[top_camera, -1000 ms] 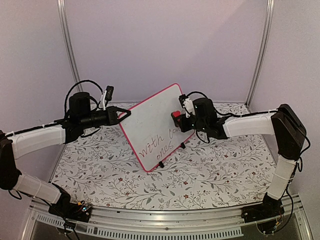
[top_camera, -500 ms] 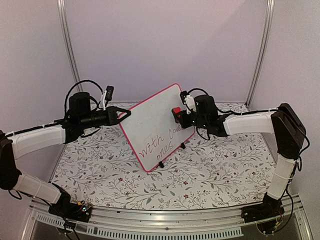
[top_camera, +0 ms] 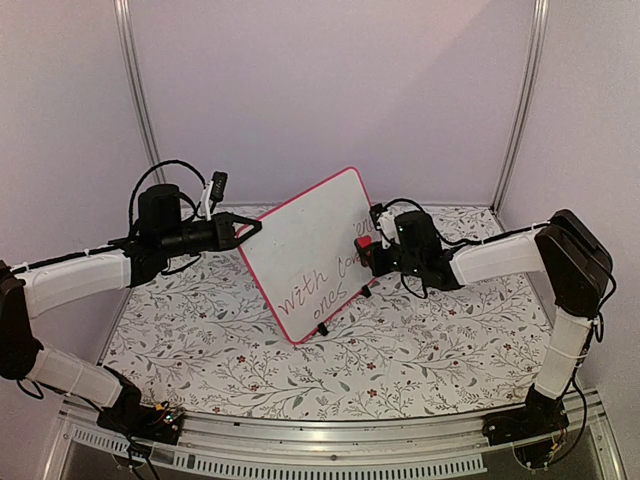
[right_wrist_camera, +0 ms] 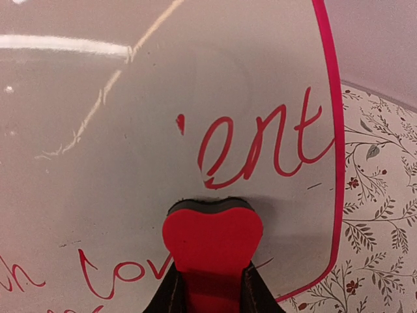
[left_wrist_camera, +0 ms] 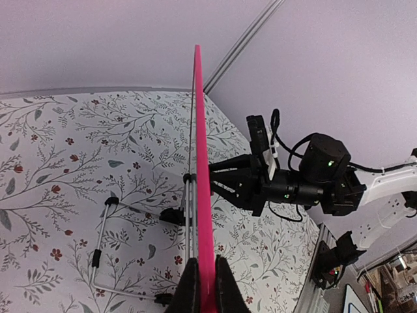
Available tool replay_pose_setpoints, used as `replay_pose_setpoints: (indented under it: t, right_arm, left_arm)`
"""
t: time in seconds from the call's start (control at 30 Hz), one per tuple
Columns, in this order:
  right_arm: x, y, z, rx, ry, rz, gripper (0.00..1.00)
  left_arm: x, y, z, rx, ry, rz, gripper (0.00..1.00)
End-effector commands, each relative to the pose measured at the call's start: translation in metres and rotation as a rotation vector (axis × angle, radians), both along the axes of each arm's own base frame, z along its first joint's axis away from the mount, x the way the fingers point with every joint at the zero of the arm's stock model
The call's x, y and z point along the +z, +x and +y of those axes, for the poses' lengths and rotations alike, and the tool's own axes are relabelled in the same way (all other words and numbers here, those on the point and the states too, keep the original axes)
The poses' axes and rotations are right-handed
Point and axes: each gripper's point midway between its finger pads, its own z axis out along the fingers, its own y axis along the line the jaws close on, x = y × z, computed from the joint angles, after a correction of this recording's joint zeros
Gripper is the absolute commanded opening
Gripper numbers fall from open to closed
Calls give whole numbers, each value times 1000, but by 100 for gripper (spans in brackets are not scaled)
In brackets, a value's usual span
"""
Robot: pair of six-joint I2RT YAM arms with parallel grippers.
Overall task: Erase the whiteboard
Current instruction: Erase the whiteboard at the center of the board.
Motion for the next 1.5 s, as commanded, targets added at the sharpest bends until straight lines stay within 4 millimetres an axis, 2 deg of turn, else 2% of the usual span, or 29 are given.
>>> replay_pose_setpoints:
  t: [0.0,0.5,0.7,0.8,1.07,1.23,1.47]
  right_arm:
    - [-20,-8,-3,18,-20,57,23]
    - [37,22,17,18,-2,-43,23]
    - [54,30,21,19,-9,-74,23]
    - [50,30,20,17,-28,-73,23]
    - [9,17,7,18,-86,-16,23]
    - [-9,8,-2,14,-100,14,23]
    - [-15,4,-7,8,-91,26,23]
  left_arm:
    - [23,-25,-15,-130,-61,-42,0]
    - [23,-25,-15,-129,-61,-41,0]
    - [24,-26,-15,-130,-62,-43,0]
    - [24,-25,-15,-130,-62,-44,0]
    - [25,-26,-15,-131,-63,-47,0]
    - [25,-26,-15,-130,-63,-45,0]
    - [24,-26,-15,-131,-63,-41,0]
